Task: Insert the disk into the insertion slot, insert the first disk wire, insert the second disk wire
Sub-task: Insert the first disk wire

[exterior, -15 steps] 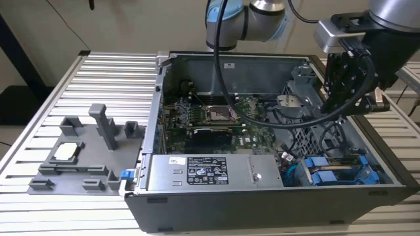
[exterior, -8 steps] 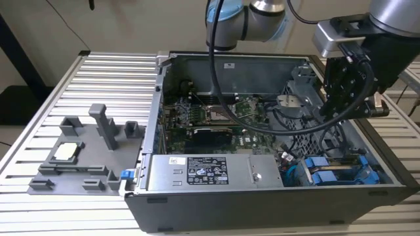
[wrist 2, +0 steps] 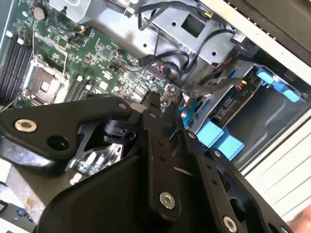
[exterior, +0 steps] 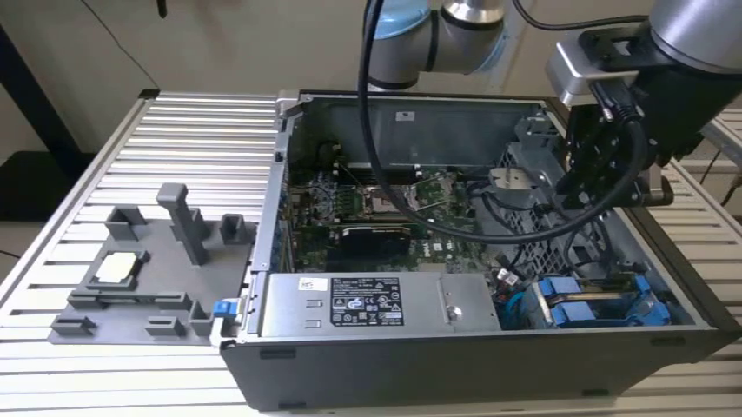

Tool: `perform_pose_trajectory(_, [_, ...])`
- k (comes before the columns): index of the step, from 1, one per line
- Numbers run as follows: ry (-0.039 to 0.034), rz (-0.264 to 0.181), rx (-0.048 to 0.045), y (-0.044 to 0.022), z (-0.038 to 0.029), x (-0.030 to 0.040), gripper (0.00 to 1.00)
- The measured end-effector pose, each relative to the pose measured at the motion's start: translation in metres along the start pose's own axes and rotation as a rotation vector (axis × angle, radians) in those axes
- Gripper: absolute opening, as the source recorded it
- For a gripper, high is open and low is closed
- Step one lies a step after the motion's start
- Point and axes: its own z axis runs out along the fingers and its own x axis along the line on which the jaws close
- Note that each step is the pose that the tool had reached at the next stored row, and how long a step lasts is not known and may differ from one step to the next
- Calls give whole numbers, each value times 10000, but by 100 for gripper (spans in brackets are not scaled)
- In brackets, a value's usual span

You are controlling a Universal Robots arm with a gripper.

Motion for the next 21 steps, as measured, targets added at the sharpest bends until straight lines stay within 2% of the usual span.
perform_pose_trajectory(7, [-21,-430,-96,33,2,15,27])
perform_pose_trajectory(14, [-29,-566,-136,104,2,53,27])
perform_pose_trajectory(21, [-35,-664,-156,237,14,81,27])
